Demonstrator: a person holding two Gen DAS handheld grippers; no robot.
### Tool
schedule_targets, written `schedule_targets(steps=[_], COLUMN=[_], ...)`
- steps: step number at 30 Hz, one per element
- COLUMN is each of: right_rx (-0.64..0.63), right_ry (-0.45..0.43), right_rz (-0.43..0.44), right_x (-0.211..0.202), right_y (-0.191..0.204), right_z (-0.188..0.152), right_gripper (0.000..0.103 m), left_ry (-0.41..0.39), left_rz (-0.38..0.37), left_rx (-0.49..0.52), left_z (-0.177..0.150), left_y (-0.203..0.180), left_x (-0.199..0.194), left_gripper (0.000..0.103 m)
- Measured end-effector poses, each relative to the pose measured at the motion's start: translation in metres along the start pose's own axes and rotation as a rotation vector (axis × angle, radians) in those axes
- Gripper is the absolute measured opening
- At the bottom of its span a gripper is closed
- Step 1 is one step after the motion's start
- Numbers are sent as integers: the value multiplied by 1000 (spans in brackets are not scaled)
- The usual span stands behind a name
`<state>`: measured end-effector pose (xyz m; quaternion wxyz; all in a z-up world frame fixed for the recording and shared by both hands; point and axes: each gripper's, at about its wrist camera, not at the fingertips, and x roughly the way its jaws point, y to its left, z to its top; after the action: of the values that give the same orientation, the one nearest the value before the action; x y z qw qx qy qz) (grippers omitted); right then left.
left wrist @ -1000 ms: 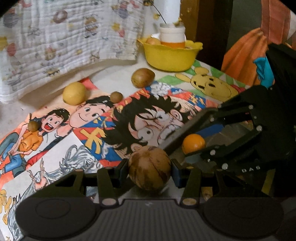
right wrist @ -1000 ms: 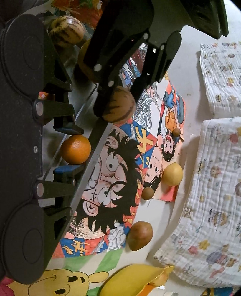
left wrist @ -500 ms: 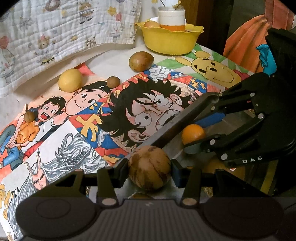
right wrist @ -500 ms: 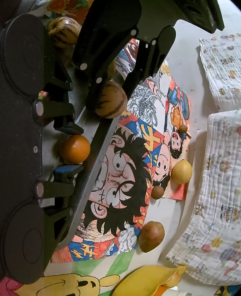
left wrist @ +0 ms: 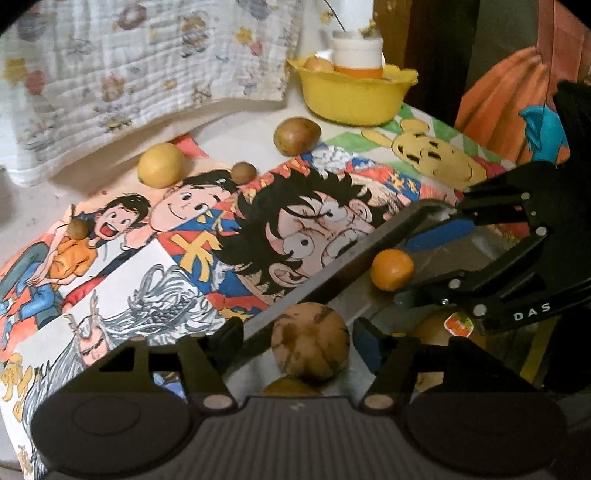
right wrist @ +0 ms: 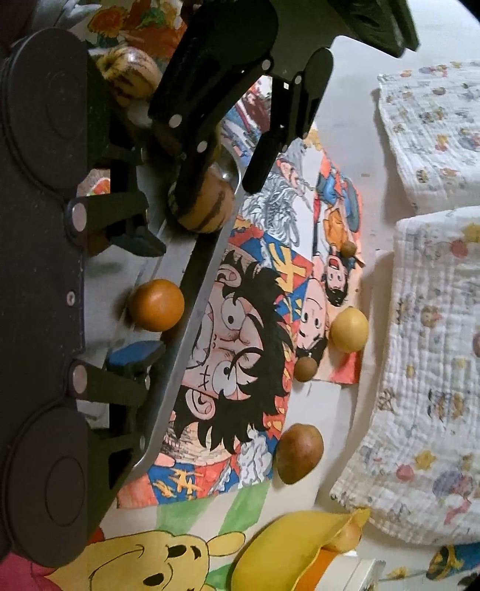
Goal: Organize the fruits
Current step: 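Carry walnut and orange over the metal tray and open both tools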
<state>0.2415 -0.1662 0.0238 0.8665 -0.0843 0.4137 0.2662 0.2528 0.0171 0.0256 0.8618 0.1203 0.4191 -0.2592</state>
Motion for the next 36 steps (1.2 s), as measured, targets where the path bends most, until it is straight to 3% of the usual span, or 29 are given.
schedule_targets(steps=[8, 15, 24, 30, 36], right_rx=[24, -23, -114, -158, -105], right_ry=[-75, -111, -51, 20, 15], right_rz=[29, 68, 83, 15, -35], right_x=[-29, -53, -68, -73, -76], right_y=[9, 33, 61, 63, 45], right_z=[-10, -24, -47, -61, -66], right_gripper=[78, 97, 102, 102, 102], left_ry=[-108, -166, -129, -76, -8], left_rz=[37, 88, 101, 106, 137], left_rx=[-70, -123, -86, -52, -44], left_z=[-20, -52, -98, -116, -122], left_y=[-3, -14, -35, -41, -32], left_x=[-44, -79, -102, -110, -109], left_gripper=[98, 102, 103, 102, 103])
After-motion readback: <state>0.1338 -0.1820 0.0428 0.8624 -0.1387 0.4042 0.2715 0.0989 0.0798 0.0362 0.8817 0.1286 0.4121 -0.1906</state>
